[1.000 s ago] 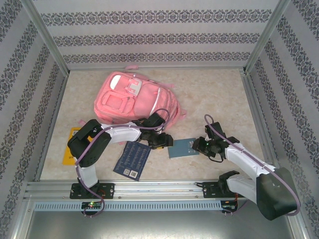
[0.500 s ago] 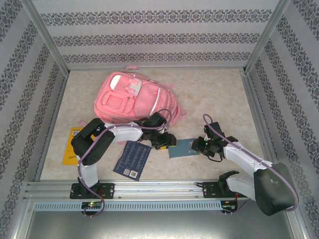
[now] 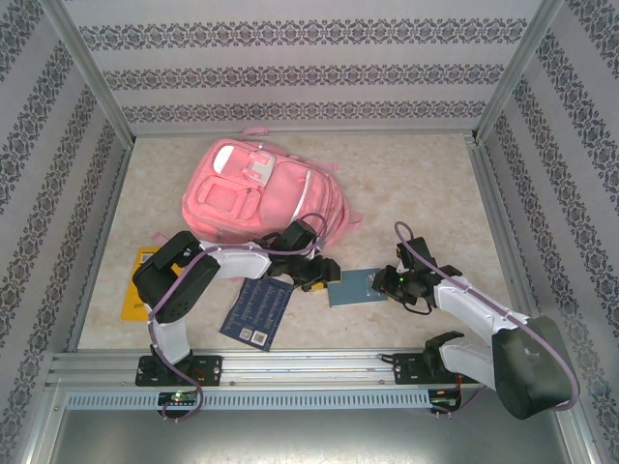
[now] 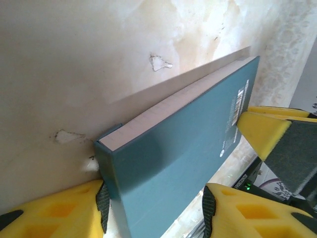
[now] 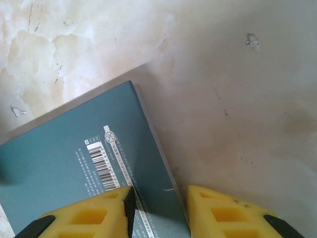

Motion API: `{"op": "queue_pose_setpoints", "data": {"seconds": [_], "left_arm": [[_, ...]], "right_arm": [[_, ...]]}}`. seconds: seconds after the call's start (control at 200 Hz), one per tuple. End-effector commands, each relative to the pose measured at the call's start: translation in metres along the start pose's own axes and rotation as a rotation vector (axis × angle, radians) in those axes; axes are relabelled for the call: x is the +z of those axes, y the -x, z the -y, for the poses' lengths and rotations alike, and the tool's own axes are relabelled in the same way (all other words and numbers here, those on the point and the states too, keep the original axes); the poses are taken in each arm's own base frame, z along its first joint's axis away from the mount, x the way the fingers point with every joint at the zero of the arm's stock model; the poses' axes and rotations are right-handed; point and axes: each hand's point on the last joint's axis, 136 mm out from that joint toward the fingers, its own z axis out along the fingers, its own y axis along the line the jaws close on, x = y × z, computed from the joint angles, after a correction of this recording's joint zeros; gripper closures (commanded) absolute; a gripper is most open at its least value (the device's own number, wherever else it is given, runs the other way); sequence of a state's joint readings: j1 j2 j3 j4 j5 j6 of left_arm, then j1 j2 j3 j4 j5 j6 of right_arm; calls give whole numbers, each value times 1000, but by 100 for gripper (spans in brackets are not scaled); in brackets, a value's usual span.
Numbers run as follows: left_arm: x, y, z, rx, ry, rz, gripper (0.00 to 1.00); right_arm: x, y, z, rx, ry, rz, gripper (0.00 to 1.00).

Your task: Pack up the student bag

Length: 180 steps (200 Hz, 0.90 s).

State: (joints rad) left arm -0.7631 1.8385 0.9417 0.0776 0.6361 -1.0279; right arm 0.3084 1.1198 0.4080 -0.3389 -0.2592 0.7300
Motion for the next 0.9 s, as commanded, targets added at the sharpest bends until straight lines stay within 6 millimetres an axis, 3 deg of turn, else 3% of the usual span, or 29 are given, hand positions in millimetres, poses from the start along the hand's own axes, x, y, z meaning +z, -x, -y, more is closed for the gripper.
{"op": "queue_pose_setpoints", "data": {"seconds": [0.0, 0.894], "left_arm": [[-19, 5, 60, 77, -223, 19, 48], [-31, 1, 93, 76, -445, 12, 58]], "right_arm": [[4, -7, -4, 16, 46, -29, 66], [0, -4, -1, 49, 66, -16, 65]]}}
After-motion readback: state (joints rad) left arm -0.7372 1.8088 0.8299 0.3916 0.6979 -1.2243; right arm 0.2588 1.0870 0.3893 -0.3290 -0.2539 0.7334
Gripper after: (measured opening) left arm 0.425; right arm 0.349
